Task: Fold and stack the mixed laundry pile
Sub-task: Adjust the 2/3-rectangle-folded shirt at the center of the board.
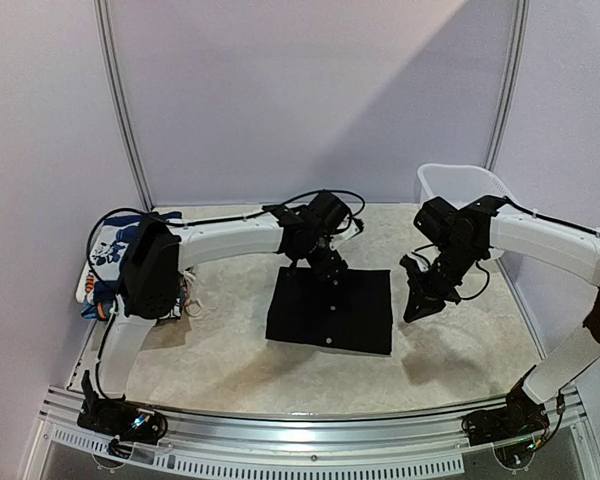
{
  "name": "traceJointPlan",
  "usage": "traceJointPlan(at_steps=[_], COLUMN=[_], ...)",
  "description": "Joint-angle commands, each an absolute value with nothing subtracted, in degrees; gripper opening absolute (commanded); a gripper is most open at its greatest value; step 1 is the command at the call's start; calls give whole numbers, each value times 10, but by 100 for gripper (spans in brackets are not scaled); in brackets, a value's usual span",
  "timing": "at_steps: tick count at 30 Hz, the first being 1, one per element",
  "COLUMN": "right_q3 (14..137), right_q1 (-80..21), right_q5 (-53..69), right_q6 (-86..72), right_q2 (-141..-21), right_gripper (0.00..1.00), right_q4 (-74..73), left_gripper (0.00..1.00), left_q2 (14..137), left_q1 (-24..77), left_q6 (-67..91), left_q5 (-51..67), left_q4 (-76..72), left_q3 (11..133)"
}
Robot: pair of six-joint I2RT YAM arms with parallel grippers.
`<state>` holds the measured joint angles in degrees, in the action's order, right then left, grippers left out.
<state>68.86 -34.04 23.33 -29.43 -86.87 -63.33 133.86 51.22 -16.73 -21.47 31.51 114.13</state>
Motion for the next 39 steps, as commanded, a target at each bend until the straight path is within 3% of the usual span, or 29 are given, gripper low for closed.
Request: traceJointPlan(at_steps=[1, 8, 14, 25, 39], right_q3=[717, 717, 730, 768, 702], right_q1=[-340, -379, -409, -429, -413], right_q5=[256, 297, 322, 350, 330], right_q6=[-287, -281, -288, -292, -298], right_q2=[-893, -945, -1016, -1093, -1136], right_gripper=[0, 0, 0, 0, 0], right_q4=[-585, -503, -437, -407, -385], left_gripper=[92, 66, 50, 42, 35], left_q2=[1203, 1044, 983, 1027, 1113], left_q1=[512, 518, 528, 531, 521], left_q6=[-115, -87, -48, -3, 23], left_q5=[-191, 17, 88, 107, 54], left_q4=[327, 346, 342, 291, 252], left_q3=[1094, 918, 780, 718, 682])
